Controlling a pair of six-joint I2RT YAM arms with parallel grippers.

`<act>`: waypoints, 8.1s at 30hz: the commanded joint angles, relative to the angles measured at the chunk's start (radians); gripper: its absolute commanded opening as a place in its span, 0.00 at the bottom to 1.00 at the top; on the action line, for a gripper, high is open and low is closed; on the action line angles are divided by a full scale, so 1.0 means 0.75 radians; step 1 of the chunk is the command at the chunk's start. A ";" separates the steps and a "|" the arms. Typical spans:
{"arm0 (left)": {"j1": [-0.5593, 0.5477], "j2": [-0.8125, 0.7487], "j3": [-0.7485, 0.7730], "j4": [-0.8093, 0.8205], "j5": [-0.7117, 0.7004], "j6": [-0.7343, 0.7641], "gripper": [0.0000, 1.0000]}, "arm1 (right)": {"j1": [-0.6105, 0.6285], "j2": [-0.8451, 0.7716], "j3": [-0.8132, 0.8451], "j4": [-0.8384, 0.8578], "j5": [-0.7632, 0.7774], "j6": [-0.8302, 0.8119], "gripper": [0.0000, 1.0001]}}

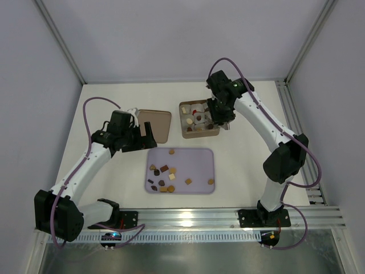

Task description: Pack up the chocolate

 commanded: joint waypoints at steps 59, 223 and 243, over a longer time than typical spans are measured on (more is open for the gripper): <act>-0.003 -0.022 -0.016 0.013 -0.001 -0.020 1.00 | -0.562 0.263 -0.432 0.793 0.027 0.255 0.57; 0.578 0.784 0.647 0.048 0.499 0.096 0.00 | 0.092 0.650 0.343 1.016 -0.699 0.332 0.76; 0.531 0.743 0.591 0.136 0.582 0.049 0.00 | 0.029 0.607 0.108 1.414 -1.098 0.692 0.44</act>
